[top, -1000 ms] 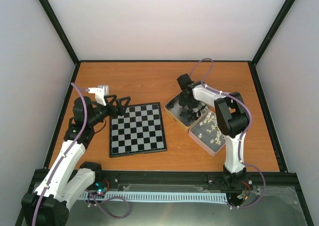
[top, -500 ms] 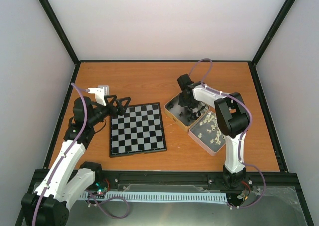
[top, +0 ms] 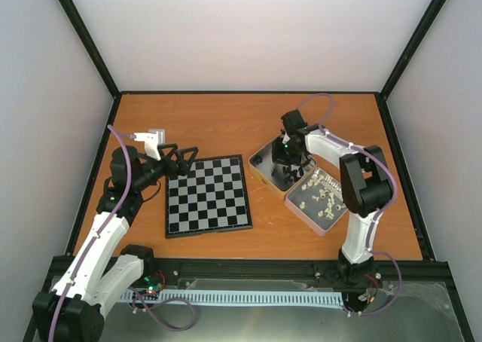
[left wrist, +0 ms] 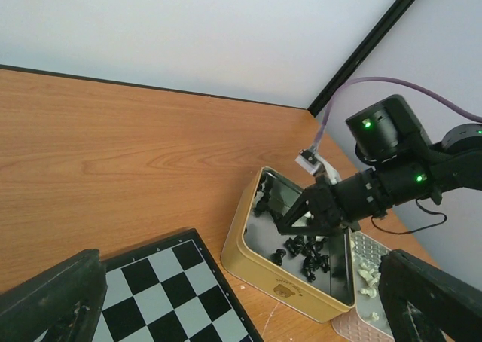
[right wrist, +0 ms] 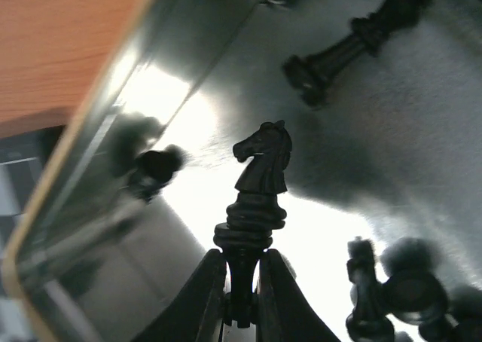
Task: Set up the chess pieces on the board
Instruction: Pick up the chess piece from the storage box.
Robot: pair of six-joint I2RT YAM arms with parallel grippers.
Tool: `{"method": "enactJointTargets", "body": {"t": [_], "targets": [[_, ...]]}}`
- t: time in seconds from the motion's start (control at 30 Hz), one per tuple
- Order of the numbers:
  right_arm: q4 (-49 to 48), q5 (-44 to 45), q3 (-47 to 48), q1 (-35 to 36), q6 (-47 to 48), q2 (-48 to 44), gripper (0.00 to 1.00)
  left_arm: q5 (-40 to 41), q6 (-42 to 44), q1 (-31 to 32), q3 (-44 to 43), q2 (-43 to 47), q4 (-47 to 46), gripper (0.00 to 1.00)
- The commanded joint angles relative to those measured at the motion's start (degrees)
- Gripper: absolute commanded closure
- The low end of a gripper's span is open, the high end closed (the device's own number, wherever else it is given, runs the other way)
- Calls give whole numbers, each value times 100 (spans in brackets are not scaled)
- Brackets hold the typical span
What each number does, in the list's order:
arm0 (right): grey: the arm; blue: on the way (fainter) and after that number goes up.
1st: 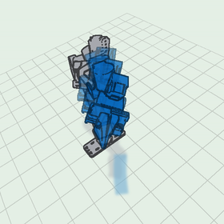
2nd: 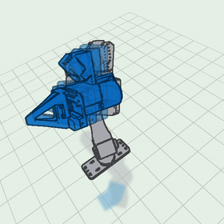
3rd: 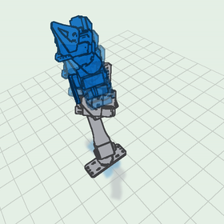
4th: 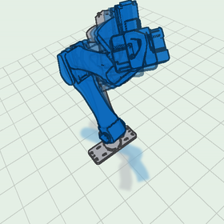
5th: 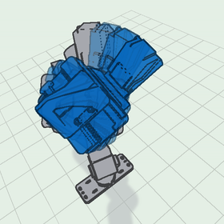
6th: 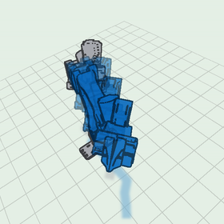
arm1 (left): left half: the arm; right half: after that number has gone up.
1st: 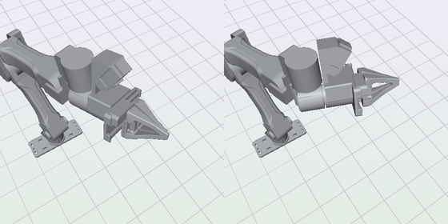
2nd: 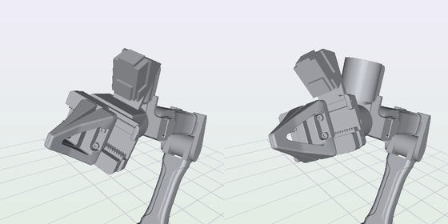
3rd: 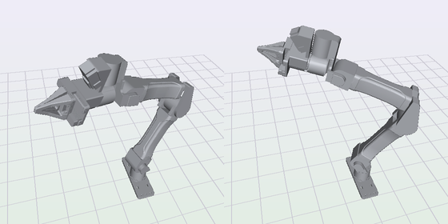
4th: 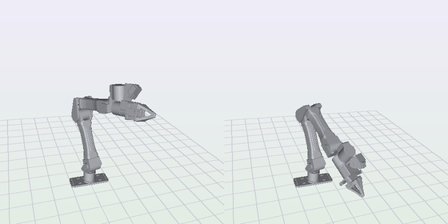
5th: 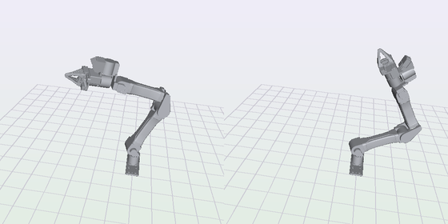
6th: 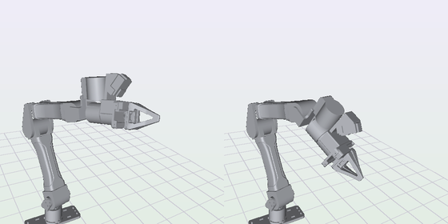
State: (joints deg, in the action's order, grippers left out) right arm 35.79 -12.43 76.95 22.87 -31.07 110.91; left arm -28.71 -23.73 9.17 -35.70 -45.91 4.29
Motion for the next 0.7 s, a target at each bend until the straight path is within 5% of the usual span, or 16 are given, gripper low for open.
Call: {"method": "enactJointTargets", "body": {"t": [0.0, 0.17, 0.6, 0.67], "targets": [[-602, -1597, -259, -227, -328, -404, 97, -220, -79, 24, -7, -22, -254, 0], [-1152, -1956, -547, -249, -435, -755, 97, -519, -206, 24, -65, -205, -367, 0], [-2961, -3302, -1759, 449, 1645, -2059, 97, -2515, -2123, 87, -255, -1796, -1429, 1], [-3037, -3657, -1755, 626, 1830, -2074, 97, -2738, -2476, 118, -344, -1989, -1577, 7]]}}
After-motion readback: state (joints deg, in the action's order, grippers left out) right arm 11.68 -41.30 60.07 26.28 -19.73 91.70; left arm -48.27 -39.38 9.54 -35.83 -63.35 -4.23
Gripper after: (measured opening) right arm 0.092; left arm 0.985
